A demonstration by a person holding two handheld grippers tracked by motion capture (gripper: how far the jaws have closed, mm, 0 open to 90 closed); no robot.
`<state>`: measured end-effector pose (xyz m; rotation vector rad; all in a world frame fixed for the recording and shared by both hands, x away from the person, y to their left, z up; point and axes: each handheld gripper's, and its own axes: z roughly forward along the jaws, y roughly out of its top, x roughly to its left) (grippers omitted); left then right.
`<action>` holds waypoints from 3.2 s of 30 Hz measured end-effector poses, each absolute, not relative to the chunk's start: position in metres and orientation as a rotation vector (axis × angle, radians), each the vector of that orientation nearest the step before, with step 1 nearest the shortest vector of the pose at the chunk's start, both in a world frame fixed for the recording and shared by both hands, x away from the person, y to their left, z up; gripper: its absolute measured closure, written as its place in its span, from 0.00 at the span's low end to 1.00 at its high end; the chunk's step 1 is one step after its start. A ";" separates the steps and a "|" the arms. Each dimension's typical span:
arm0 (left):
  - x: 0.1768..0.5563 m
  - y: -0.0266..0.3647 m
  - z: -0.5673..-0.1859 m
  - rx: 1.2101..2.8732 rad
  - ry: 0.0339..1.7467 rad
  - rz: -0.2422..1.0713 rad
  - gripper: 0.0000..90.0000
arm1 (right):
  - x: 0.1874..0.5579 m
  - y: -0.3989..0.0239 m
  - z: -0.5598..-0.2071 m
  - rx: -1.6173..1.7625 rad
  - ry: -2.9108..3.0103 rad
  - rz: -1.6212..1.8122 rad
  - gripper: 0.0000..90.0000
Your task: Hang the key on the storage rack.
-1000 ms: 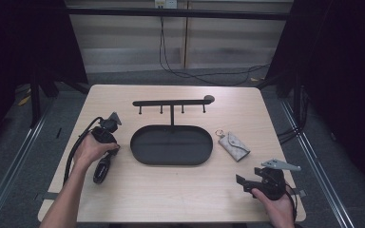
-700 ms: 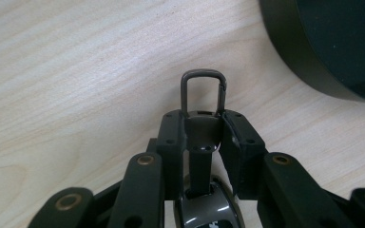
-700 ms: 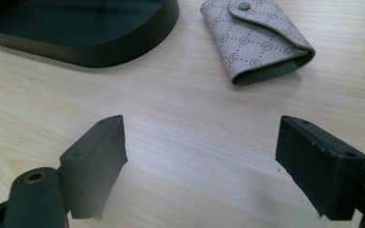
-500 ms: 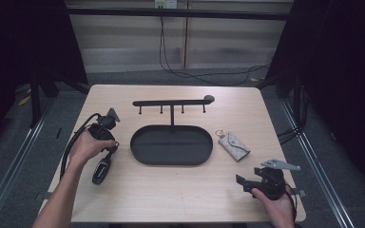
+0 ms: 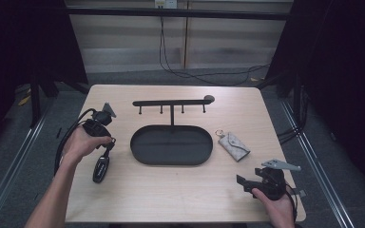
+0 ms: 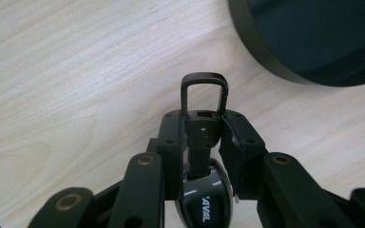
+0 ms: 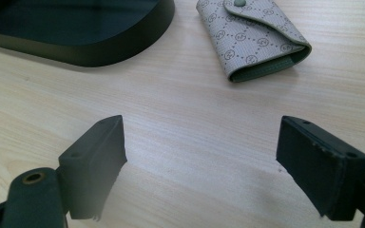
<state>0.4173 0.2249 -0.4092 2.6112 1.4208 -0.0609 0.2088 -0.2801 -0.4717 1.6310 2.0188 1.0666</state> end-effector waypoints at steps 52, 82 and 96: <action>0.397 0.227 -0.327 2.601 1.313 0.062 0.79 | 0.210 -0.280 -0.472 1.620 2.025 1.061 0.16; 0.402 0.188 -0.301 2.697 1.231 0.026 0.78 | 0.209 -0.280 -0.471 1.608 2.023 1.067 0.16; 0.412 0.163 -0.293 2.700 1.219 0.031 0.78 | 0.209 -0.281 -0.471 1.613 2.022 1.070 0.16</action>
